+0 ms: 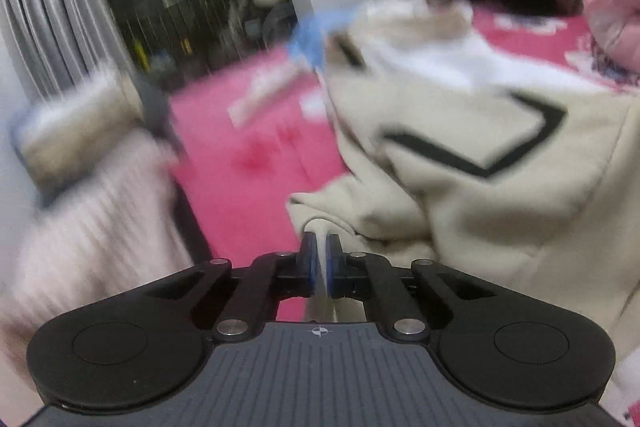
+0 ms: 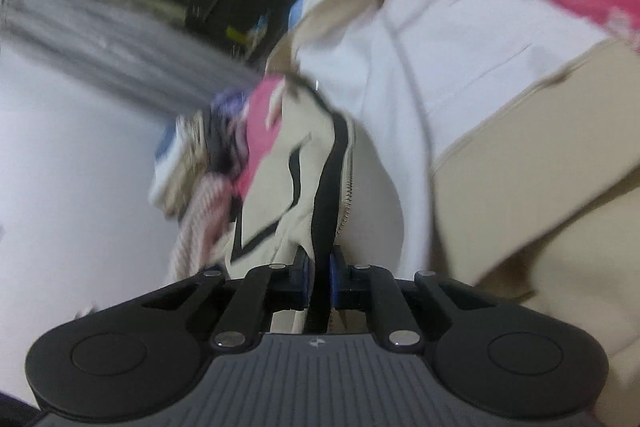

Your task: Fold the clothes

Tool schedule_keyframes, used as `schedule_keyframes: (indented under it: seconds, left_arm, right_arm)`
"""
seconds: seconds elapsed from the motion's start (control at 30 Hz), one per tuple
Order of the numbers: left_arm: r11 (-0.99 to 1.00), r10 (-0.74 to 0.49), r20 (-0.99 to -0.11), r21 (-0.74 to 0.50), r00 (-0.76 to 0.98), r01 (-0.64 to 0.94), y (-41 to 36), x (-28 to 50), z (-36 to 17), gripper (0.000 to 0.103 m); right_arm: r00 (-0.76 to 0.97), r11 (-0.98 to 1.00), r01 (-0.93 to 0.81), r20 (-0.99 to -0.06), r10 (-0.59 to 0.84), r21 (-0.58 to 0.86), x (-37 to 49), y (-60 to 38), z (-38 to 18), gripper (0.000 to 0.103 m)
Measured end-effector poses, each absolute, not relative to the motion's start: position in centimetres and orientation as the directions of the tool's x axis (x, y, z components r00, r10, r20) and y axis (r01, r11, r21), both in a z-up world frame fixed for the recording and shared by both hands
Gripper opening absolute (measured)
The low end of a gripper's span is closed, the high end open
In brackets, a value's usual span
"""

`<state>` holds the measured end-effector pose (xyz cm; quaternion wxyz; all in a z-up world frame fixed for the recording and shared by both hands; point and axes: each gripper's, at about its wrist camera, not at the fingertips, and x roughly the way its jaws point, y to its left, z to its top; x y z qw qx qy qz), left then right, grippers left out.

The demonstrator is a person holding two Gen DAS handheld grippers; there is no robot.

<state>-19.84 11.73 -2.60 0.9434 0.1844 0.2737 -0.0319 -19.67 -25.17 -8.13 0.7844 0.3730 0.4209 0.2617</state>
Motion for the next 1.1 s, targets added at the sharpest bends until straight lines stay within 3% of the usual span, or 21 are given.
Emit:
schedule_keyframes:
  seconds: [0.27,0.37,0.4,0.5,0.63,0.77,0.87,0.93,1.1]
  left_arm:
    - [0.666,0.270,-0.011,0.725,0.963,-0.178,15.8,-19.0,8.7,0.003]
    - [0.524,0.357,0.112,0.798,0.927,-0.298,19.4,-16.3,11.3,0.003]
    - [0.507,0.394,0.116,0.800,0.912,-0.321,20.7,-15.2,12.1,0.003]
    - [0.476,0.516,0.083,0.800,0.853,-0.366,25.0,-11.6,13.3,0.003]
    - [0.455,0.686,-0.048,0.807,0.726,-0.376,31.5,-6.2,10.7,0.004]
    - [0.550,0.790,-0.365,0.775,0.492,-0.309,38.0,-2.2,4.8,0.012]
    - [0.593,0.801,-0.488,0.725,0.346,-0.350,41.3,-2.2,1.7,0.015]
    - [0.589,0.808,-0.500,0.682,0.312,-0.433,42.8,-3.2,2.3,0.026]
    - [0.539,0.828,-0.493,0.564,0.268,-0.626,45.3,-6.1,5.1,0.028]
  right_arm:
    - [0.529,0.483,-0.084,-0.372,0.763,0.872,-19.4,-28.2,-6.9,0.012]
    - [0.500,0.462,-0.109,-0.352,0.791,0.880,-18.8,-26.2,-6.6,0.012]
    - [0.490,0.455,-0.116,-0.347,0.799,0.883,-18.7,-25.8,-6.6,0.012]
    - [0.464,0.437,-0.121,-0.339,0.819,0.891,-18.0,-24.6,-6.8,0.012]
    - [0.433,0.440,-0.100,-0.359,0.827,0.892,-17.4,-23.7,-7.7,0.012]
    - [0.403,0.456,-0.049,-0.400,0.823,0.889,-17.0,-23.4,-9.3,0.012]
    - [0.378,0.464,-0.017,-0.424,0.823,0.886,-16.9,-22.9,-10.3,0.012]
    - [0.361,0.474,-0.010,-0.439,0.823,0.881,-16.8,-22.6,-10.7,0.012]
    - [0.347,0.530,-0.034,-0.487,0.801,0.847,-16.5,-22.0,-10.9,0.012]
